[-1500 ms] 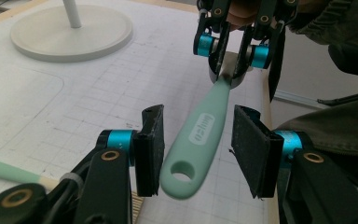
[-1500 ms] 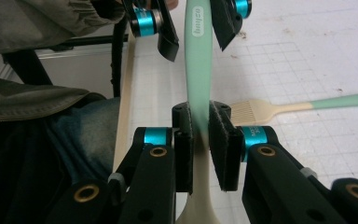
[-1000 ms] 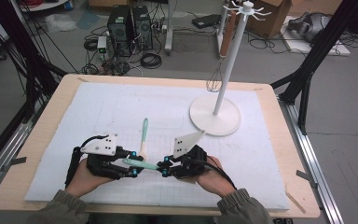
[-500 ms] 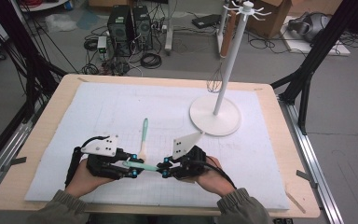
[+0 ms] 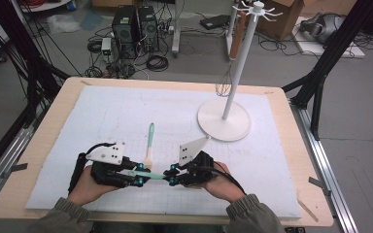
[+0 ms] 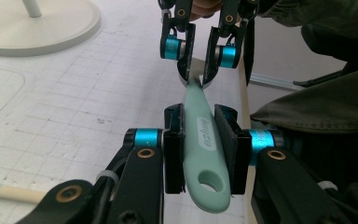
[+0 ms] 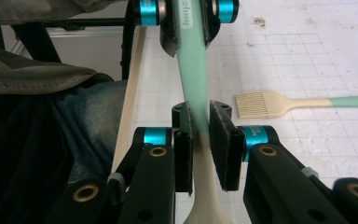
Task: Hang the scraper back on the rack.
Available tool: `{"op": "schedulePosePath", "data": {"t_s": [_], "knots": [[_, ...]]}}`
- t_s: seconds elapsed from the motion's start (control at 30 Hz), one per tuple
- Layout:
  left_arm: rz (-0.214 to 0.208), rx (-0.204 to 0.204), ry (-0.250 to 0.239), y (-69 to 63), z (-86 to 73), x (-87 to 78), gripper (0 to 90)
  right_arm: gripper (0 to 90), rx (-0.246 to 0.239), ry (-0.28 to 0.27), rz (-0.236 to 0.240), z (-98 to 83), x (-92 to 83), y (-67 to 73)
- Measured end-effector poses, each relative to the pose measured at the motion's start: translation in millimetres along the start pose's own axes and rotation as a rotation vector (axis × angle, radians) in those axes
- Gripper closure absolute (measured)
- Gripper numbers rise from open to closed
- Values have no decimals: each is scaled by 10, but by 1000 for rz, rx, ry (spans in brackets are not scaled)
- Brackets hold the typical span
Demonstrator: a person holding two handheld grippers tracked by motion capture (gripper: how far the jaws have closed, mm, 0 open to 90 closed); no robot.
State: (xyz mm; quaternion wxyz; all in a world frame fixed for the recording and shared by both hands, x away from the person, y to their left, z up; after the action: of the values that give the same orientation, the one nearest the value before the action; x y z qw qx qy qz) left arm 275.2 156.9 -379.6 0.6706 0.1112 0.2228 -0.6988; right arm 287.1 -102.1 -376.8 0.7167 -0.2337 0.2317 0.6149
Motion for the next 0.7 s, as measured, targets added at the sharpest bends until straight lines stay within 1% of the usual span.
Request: {"op": "schedulePosePath", "data": {"t_s": [0.07,0.13,0.2,0.23,0.3,0.37,0.4,0.43,0.47,0.5,0.53,0.57,0.6,0.63,0.67,0.7], "knots": [[6,-8,-5,-4,-4,5,743,795,2,0,-3,-1,7,-6],[14,-6,6,-4,-4,12,743,784,9,5,3,-6,23,-19],[22,-7,7,-8,-6,23,744,733,34,17,14,-23,48,-55],[24,-6,6,-6,-7,22,744,726,42,19,13,-30,64,-71],[23,1,9,2,-9,10,745,711,41,20,26,-31,94,-81],[26,-2,4,-7,-5,9,745,702,41,24,33,-20,121,-85],[24,2,4,-9,0,8,745,692,43,21,37,-12,134,-87],[24,4,4,-12,4,7,745,686,56,25,50,-8,147,-87],[24,9,6,-11,9,7,745,684,55,33,56,0,164,-88],[20,6,6,-15,12,12,745,697,50,37,58,9,177,-85],[22,7,9,-15,13,15,745,737,49,33,64,17,188,-82],[23,5,11,-14,11,14,744,758,39,33,75,24,195,-76],[22,4,14,-12,5,7,744,762,29,36,68,31,197,-64],[18,-7,4,-10,-1,5,744,769,20,34,61,35,197,-63],[18,-12,-4,-7,-6,2,742,774,16,34,65,37,191,-57],[23,-20,-9,-2,-9,0,739,778,4,29,55,42,184,-54]]}}
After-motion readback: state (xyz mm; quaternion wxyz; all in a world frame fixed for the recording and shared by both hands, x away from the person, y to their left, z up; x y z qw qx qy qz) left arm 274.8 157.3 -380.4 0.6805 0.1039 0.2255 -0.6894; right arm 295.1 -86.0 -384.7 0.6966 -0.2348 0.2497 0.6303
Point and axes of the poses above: each handheld gripper's, and its own axes: x roughly forward along the jaws, z roughly out of its top, y roughly to its left, the point moved 1 cm from there along x, roughly forward along the jaws, and after that the axes turned 8 degrees about -z, right-handed, at the moved point
